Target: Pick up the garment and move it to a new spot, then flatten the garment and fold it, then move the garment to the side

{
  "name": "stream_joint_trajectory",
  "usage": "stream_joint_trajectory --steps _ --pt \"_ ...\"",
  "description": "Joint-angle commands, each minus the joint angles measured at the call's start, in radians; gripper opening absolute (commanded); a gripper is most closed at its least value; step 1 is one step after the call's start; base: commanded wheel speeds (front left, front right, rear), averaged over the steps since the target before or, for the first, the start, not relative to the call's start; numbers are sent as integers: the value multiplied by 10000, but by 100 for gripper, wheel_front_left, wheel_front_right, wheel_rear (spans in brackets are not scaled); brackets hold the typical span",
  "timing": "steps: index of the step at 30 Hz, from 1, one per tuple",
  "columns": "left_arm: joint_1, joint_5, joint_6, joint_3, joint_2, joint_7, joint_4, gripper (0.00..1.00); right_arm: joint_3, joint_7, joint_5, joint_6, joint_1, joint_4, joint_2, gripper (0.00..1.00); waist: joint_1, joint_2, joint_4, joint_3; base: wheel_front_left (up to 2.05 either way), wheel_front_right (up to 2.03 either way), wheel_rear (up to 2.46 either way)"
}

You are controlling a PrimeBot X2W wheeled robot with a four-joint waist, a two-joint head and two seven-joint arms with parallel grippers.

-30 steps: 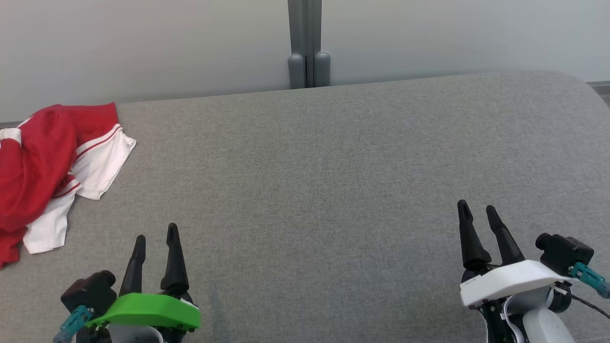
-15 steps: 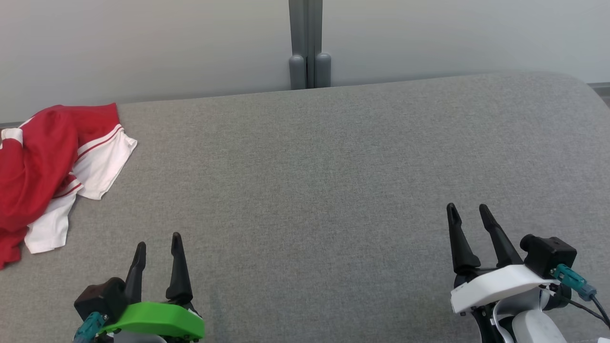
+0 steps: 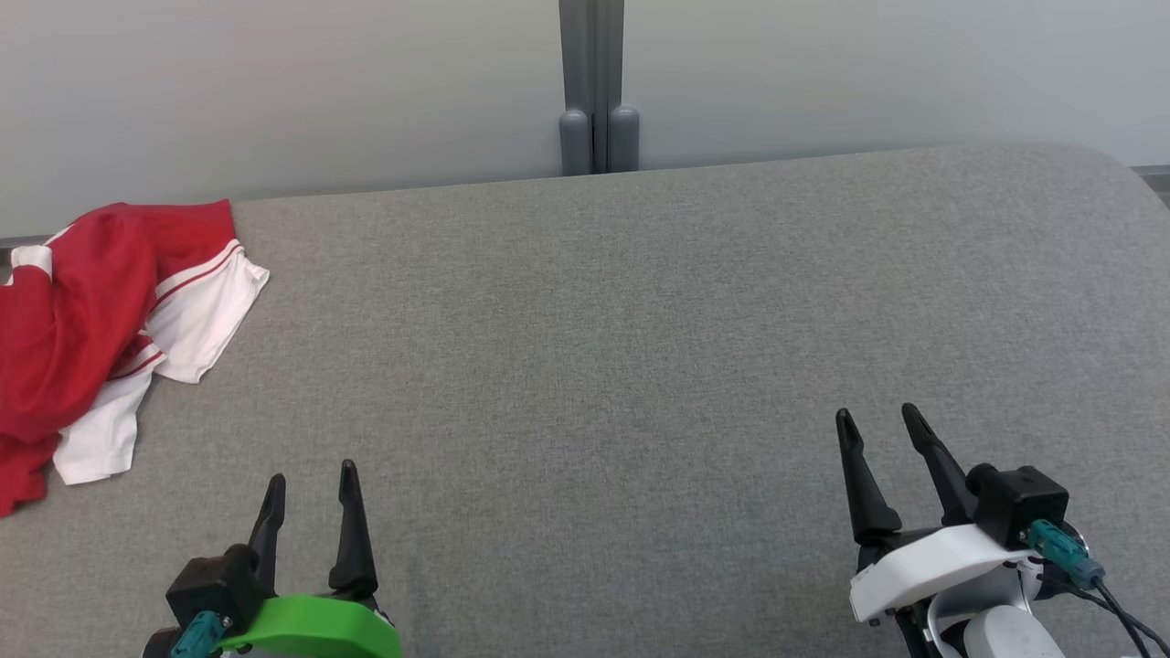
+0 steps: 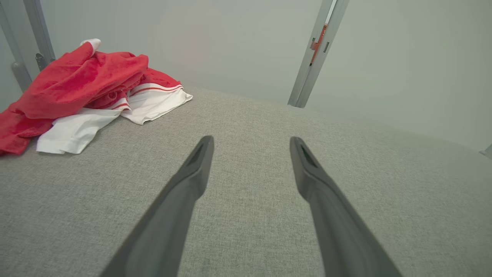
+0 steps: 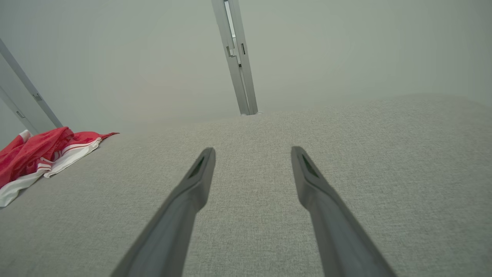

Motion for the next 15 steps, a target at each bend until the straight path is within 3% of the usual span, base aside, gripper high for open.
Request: stream_joint_trajectory --steps 1,15 --pt "108 243 34 -2 73 -97 -35 100 24 -120 -264 3 68 -17 -52 100 0 0 -1 -4 0 0 0" --pt "209 817 79 -95 83 -361 109 100 130 -376 -1382 2 142 -76 -58 100 0 0 13 -49 0 0 0"
